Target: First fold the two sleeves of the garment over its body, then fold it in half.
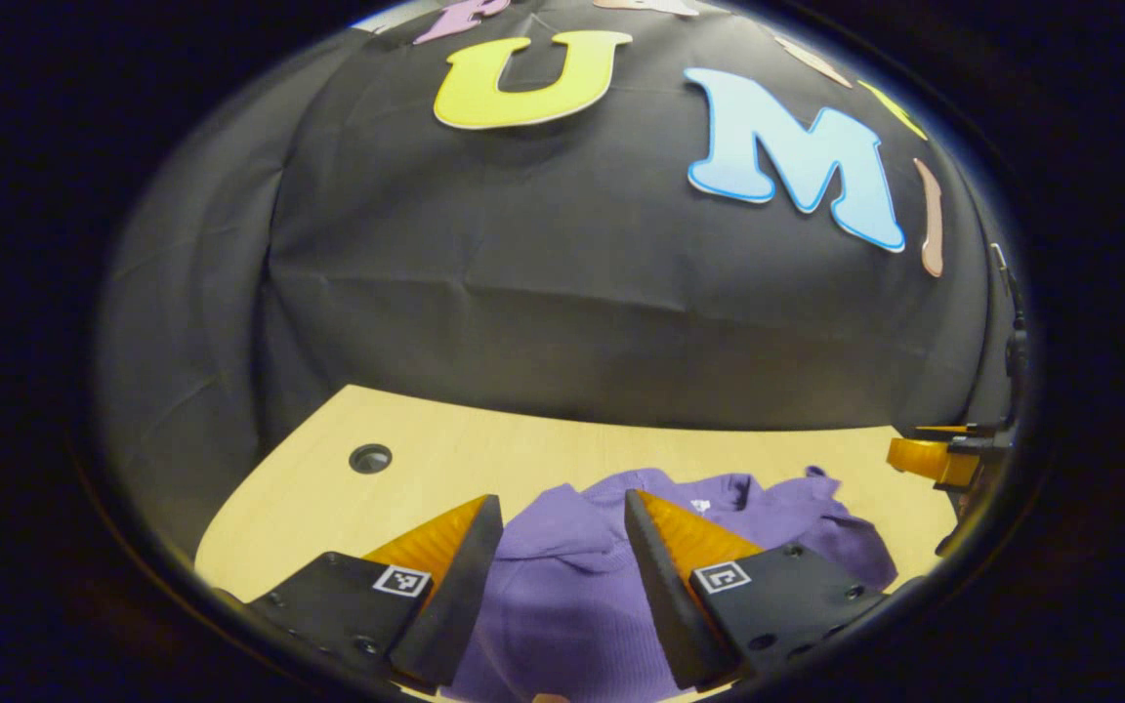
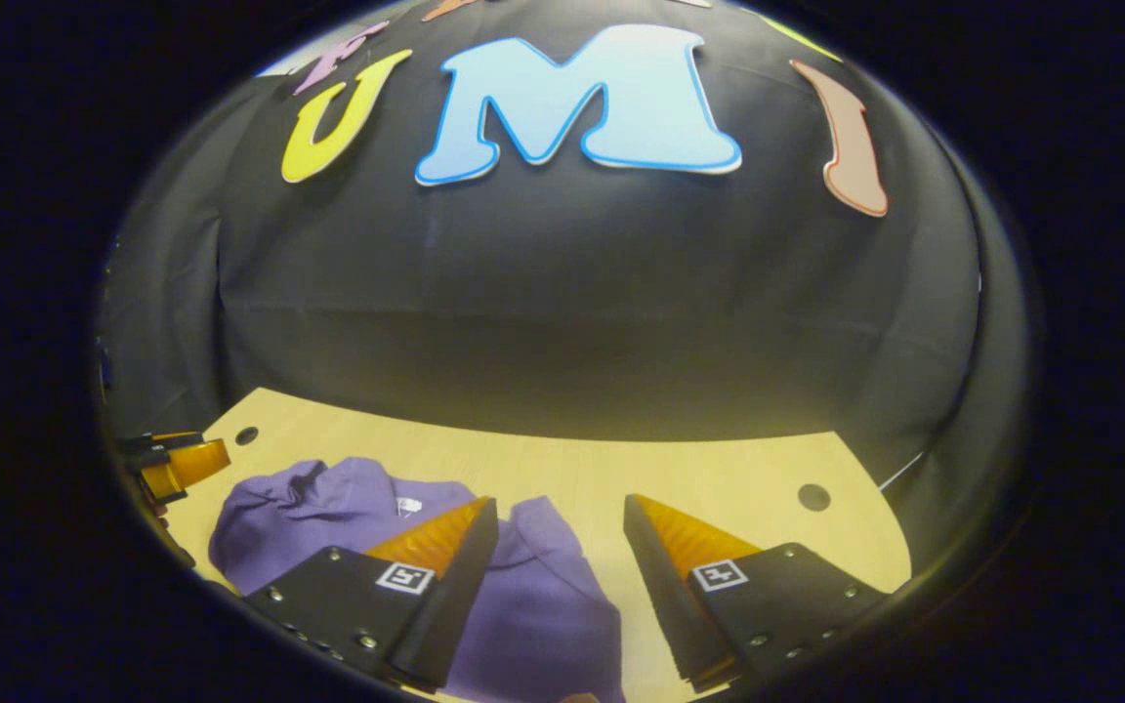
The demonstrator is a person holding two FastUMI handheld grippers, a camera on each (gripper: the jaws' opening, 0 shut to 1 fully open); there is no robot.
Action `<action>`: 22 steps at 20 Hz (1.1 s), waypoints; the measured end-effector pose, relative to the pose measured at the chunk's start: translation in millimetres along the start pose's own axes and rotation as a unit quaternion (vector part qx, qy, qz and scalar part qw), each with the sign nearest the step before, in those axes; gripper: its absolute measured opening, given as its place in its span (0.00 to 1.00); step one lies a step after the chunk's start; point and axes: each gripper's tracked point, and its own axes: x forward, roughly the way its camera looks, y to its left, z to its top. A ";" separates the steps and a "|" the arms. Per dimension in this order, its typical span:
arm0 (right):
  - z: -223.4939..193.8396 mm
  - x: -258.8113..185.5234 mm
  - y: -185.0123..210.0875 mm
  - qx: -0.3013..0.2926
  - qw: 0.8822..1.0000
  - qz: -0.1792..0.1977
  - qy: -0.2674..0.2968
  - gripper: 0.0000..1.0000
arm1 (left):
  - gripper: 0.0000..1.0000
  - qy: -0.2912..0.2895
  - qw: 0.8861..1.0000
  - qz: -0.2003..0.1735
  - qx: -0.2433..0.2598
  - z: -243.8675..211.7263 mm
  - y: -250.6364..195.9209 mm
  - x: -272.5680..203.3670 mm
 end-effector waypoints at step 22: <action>82.7 -202.6 9.7 -0.030 0.983 0.017 -0.180 0.96 | 0.95 -0.167 0.986 0.011 0.023 96.9 -55.8 -225.0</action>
